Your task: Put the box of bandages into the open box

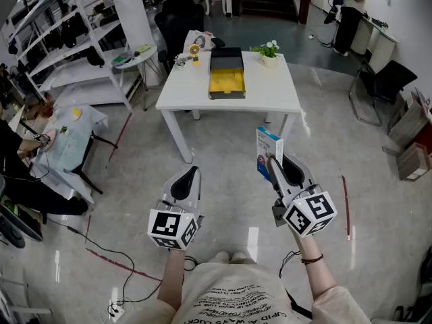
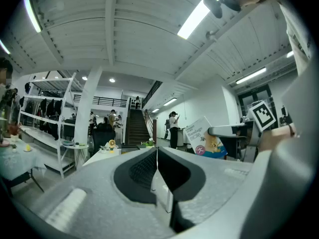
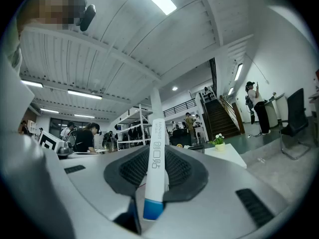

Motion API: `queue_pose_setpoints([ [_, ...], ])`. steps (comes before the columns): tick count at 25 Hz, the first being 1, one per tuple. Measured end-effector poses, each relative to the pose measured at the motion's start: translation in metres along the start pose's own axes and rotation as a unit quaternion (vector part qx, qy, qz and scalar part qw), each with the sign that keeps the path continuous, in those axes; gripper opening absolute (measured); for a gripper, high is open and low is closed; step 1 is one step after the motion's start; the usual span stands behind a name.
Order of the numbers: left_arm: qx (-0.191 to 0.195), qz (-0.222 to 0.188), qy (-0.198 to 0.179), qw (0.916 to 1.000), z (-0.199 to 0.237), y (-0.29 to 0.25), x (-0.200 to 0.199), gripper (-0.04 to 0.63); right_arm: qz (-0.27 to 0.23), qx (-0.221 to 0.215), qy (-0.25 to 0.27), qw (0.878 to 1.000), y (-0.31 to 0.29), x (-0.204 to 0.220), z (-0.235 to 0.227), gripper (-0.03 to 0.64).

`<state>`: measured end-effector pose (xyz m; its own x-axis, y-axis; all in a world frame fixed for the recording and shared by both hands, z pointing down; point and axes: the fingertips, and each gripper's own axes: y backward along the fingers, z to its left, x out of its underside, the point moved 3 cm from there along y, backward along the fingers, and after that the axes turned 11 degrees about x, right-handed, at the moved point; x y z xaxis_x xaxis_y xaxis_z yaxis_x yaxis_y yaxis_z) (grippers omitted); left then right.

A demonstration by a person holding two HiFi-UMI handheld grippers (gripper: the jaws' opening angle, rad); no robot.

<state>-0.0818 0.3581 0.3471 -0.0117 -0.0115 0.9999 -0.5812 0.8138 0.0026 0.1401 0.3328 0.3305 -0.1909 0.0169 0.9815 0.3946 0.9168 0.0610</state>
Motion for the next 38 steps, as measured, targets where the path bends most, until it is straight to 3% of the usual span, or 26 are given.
queue_pose_setpoints([
  [11, -0.016, 0.004, 0.014, 0.9998, -0.016, -0.003, 0.012, 0.023, -0.001, -0.001, -0.009, 1.000, 0.005, 0.003, -0.019, 0.092],
  [20, -0.029, 0.001, 0.022, 0.9993, 0.006, -0.026, 0.016, 0.023, -0.003, -0.005, -0.015, 1.000, -0.021, 0.007, -0.035, 0.092],
  [28, -0.018, 0.001, 0.032, 0.9993, 0.048, -0.084, 0.023, 0.023, 0.000, 0.002, -0.023, 1.000, -0.083, 0.011, -0.061, 0.092],
  [38, -0.009, 0.024, 0.051, 0.9984, 0.135, -0.161, 0.033, 0.023, 0.030, 0.014, -0.045, 0.998, -0.195, 0.029, -0.082, 0.092],
])
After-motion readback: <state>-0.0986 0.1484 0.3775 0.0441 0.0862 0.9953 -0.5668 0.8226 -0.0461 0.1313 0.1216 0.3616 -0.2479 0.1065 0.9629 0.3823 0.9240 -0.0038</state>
